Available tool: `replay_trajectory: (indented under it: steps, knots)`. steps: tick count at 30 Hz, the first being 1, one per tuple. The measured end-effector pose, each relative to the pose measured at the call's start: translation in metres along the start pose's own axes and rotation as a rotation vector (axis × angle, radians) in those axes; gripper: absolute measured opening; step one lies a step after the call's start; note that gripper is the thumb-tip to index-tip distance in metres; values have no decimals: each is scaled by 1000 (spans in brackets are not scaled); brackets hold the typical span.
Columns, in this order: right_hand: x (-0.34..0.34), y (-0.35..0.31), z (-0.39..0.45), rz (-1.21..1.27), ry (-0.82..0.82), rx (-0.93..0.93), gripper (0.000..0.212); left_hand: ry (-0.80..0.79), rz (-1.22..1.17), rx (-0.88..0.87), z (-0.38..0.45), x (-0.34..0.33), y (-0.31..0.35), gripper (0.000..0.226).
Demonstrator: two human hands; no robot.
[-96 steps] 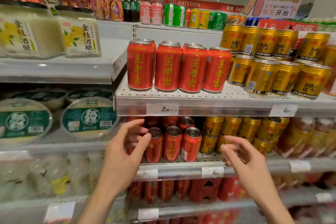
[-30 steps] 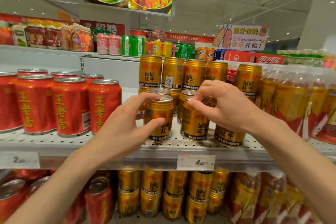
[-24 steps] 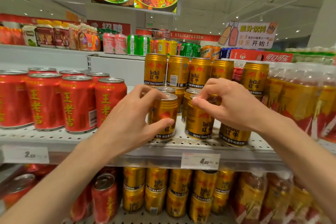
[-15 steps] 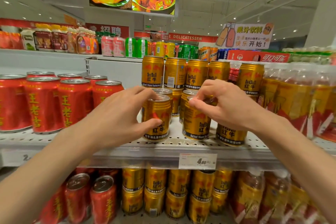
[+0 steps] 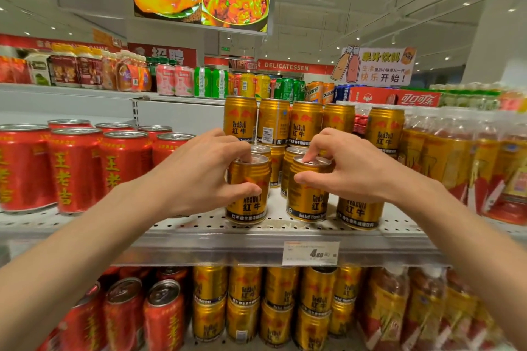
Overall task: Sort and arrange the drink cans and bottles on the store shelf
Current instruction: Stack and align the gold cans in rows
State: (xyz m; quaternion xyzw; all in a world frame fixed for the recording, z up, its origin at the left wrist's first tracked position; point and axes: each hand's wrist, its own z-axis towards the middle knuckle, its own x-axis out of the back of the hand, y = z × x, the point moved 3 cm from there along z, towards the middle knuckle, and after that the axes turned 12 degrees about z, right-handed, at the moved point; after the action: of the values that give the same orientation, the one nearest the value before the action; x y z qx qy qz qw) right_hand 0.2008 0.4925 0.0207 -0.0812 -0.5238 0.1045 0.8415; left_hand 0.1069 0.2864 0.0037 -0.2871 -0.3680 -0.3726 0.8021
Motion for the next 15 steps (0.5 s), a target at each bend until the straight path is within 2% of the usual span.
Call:
replay_trajectory:
  steps: [7,11,15]
  knots:
    - [-9,-17,-4,39,91,66,35,-29,-96,4,0,-5,-10,63]
    - [-9,-17,-6,51,39,27,37,17,-91,19,-4,-11,-9,66]
    - [-8,-18,-3,22,22,24,32,83,-132,54,-14,-19,-6,57]
